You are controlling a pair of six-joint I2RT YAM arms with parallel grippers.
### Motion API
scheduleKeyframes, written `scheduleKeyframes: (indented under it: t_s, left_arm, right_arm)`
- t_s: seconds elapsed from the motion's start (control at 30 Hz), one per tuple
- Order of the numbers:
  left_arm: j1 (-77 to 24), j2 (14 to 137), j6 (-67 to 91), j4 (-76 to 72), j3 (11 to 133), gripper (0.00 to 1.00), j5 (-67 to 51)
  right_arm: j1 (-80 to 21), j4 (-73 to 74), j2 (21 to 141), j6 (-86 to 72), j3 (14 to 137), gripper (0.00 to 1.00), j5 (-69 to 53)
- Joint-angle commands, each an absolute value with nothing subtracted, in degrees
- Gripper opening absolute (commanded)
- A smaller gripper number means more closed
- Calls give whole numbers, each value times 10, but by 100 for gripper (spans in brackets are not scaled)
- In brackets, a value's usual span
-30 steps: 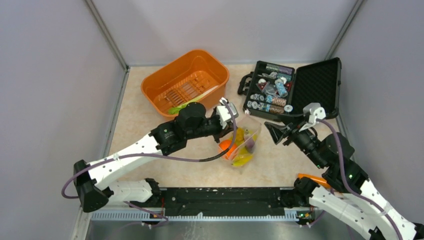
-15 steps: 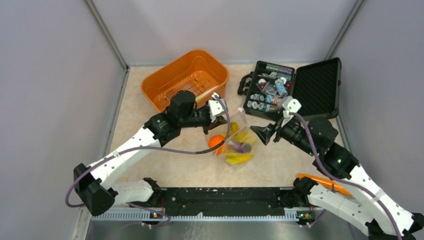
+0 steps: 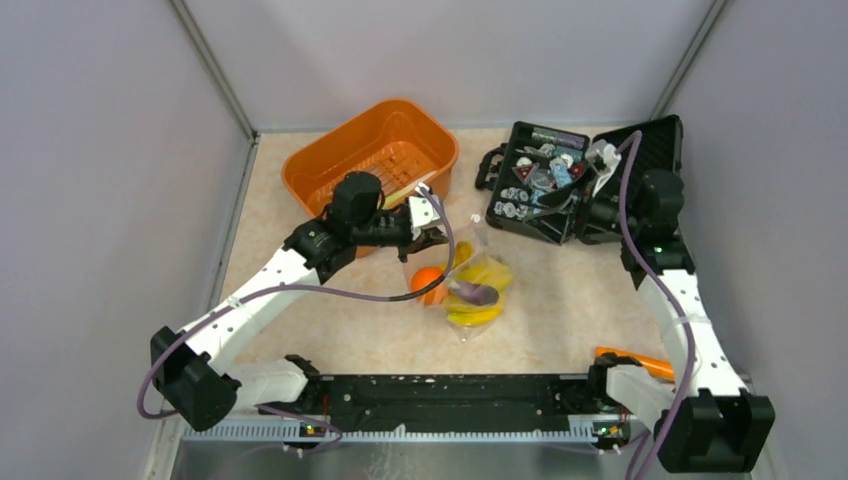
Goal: Place the food in the zip-top bag and seal the zipper
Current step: Adjust the zipper food storage bag at the center of the board.
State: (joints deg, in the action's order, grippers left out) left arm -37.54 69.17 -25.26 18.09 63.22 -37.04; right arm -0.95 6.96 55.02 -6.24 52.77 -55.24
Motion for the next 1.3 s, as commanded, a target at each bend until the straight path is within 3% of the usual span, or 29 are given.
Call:
scheduleKeyframes:
  t_s: [0.0, 0.3, 0.6, 1.1, 1.17, 1.27]
  left_arm:
    - [-368, 698, -268, 152, 670, 0, -428]
    - [-367, 725, -270, 156, 693, 0, -482]
    - [-367, 758, -262, 156, 728, 0, -544]
    - [-373, 784, -258, 149, 759, 0, -588]
    - [-376, 791, -258, 149, 766, 0, -589]
    - [-379, 803, -260, 156, 777, 0, -592]
  right_arm:
    - [-2, -135, 554, -121, 464, 74, -762]
    - [-9, -293, 559, -110, 391, 77, -808]
    - [-80, -157, 605, 4, 458, 78, -804]
    - [-86, -157, 671, -30, 512, 74, -831]
    - [-90, -146, 678, -32, 518, 72, -838]
    - [-91, -122, 688, -32, 530, 58, -850]
